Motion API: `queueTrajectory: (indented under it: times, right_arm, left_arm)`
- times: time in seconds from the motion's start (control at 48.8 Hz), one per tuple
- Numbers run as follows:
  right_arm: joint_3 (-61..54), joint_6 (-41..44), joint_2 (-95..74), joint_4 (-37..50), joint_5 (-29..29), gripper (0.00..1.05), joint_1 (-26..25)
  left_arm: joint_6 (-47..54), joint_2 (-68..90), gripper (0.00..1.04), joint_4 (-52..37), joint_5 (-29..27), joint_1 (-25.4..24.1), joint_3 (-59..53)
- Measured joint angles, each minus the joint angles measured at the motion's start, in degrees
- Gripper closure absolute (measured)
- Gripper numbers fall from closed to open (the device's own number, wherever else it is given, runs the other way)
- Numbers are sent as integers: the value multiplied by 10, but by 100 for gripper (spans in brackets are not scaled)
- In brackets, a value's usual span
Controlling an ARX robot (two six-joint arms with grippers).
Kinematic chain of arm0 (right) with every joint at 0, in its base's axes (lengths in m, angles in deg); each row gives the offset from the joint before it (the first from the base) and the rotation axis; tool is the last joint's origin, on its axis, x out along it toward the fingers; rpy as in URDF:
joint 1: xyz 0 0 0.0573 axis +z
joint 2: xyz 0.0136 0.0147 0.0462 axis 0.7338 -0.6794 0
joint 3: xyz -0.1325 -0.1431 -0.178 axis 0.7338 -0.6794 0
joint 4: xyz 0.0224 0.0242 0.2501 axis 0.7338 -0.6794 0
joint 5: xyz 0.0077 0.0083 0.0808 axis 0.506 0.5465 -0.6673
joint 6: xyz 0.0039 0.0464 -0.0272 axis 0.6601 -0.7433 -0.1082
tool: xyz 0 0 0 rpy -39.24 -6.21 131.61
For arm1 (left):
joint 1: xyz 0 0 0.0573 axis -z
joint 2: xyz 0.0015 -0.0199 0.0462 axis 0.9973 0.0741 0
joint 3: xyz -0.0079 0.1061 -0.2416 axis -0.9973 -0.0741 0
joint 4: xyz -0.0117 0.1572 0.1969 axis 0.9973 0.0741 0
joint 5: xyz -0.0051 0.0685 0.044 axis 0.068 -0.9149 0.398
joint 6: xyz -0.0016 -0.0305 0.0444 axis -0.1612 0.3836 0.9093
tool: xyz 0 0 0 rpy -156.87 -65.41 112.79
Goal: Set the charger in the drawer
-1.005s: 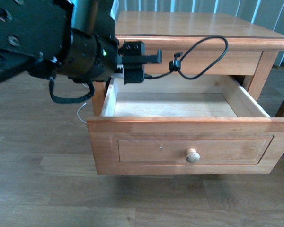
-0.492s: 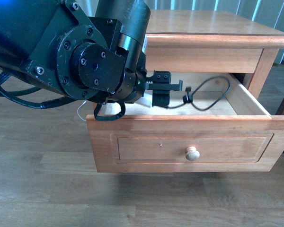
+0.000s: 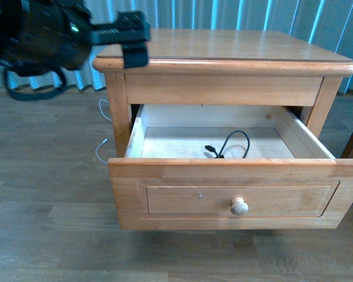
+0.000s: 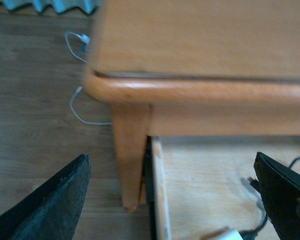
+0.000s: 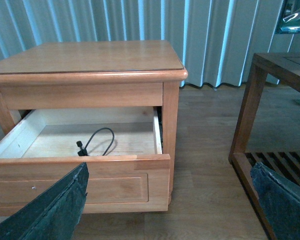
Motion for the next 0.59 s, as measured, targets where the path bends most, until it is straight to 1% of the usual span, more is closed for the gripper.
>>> queueTrajectory:
  times: [0.082,0.205,0.349,0.41,0.492,0.595]
  right_arm:
    - [0,0,0,0,0,8,0]
    - [0,0,0,0,0,8,0]
    - [0,0,0,0,0,8,0]
    - [0,0,0,0,0,8,0]
    - [0,0,0,0,0,8,0]
    - [0,0,0,0,0,8,0]
  left_arm:
    - [17,-91,6,-2,-3,-26,-56]
    - [30,-185,6,9,2,-49,-110]
    - [29,-315,6,47,10,-81,-180]
    - [24,-378,6,73,17,-100,-210]
    - [7,-508,6,143,31,-141,-260]
    - [5,-615,6,204,36,-166,-288]
